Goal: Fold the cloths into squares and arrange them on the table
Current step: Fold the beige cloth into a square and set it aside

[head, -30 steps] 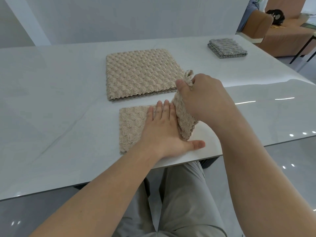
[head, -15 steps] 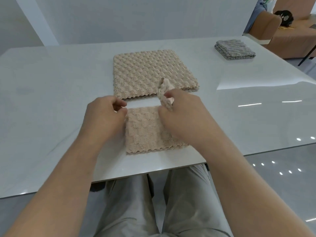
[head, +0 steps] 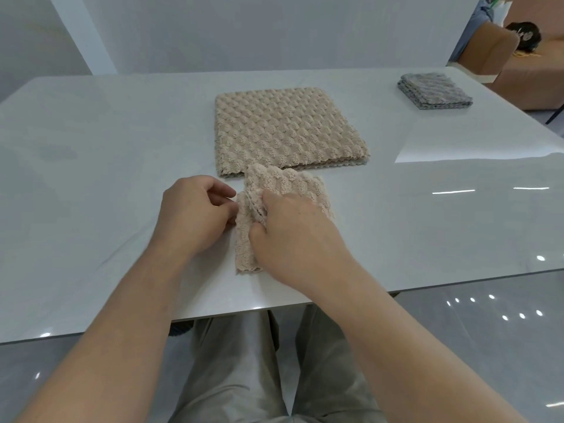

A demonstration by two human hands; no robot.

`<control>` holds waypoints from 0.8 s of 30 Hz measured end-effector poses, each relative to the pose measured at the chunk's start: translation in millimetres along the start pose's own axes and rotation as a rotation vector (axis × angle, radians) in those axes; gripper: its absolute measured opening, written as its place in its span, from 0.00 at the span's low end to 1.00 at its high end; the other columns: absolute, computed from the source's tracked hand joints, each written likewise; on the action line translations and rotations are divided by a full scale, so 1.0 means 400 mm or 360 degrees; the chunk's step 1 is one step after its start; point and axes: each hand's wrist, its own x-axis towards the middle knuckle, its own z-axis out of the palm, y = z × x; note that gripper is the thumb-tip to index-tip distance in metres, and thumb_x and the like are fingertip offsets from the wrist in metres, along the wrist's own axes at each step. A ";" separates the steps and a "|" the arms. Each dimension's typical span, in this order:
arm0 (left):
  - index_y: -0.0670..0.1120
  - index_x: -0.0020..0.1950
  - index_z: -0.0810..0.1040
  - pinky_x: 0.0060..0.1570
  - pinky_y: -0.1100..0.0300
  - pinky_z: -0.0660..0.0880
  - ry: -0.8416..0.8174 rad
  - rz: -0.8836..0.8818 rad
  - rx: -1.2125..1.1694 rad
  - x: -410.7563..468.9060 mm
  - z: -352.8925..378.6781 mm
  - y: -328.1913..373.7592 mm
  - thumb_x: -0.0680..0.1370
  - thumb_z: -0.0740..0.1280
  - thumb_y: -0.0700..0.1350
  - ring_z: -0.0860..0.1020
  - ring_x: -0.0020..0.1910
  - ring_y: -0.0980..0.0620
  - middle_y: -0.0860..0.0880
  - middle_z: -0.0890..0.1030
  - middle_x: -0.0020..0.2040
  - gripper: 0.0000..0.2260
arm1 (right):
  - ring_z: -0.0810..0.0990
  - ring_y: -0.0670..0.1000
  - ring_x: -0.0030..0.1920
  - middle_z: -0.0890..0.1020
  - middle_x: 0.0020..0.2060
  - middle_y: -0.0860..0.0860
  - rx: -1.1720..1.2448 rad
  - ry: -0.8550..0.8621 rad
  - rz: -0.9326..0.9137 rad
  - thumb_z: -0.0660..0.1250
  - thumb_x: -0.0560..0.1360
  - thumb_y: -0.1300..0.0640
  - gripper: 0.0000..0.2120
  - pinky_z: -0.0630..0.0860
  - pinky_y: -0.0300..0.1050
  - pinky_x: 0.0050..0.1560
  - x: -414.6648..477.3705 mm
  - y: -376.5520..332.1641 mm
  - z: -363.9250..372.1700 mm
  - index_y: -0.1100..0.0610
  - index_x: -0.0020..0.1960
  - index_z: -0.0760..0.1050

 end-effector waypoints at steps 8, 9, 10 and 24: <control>0.49 0.44 0.83 0.33 0.61 0.79 -0.0010 0.0011 -0.0091 -0.001 0.005 -0.003 0.76 0.72 0.37 0.85 0.33 0.51 0.50 0.85 0.35 0.07 | 0.78 0.57 0.49 0.73 0.47 0.52 -0.0034 -0.0043 -0.0015 0.59 0.79 0.52 0.06 0.70 0.48 0.40 -0.005 -0.008 0.020 0.54 0.51 0.68; 0.50 0.44 0.84 0.35 0.59 0.80 -0.0005 0.0013 -0.0105 -0.001 0.007 -0.002 0.77 0.71 0.37 0.85 0.33 0.51 0.50 0.85 0.35 0.07 | 0.78 0.57 0.49 0.74 0.47 0.52 -0.0044 -0.0039 -0.0025 0.59 0.79 0.51 0.07 0.71 0.48 0.40 -0.006 -0.007 0.024 0.55 0.51 0.68; 0.50 0.43 0.84 0.36 0.58 0.81 0.0002 0.0016 -0.0115 -0.001 0.008 0.000 0.78 0.70 0.38 0.85 0.33 0.50 0.50 0.85 0.35 0.08 | 0.78 0.57 0.48 0.74 0.47 0.52 -0.0046 -0.0032 -0.0029 0.59 0.79 0.51 0.07 0.71 0.48 0.40 -0.006 -0.006 0.027 0.55 0.51 0.69; 0.52 0.62 0.78 0.50 0.53 0.81 0.0101 0.0219 0.0332 -0.033 0.019 0.020 0.72 0.78 0.49 0.83 0.43 0.55 0.55 0.84 0.50 0.20 | 0.76 0.51 0.59 0.81 0.56 0.49 0.0058 0.0381 -0.0049 0.59 0.82 0.49 0.17 0.76 0.49 0.57 -0.013 0.056 -0.016 0.53 0.67 0.75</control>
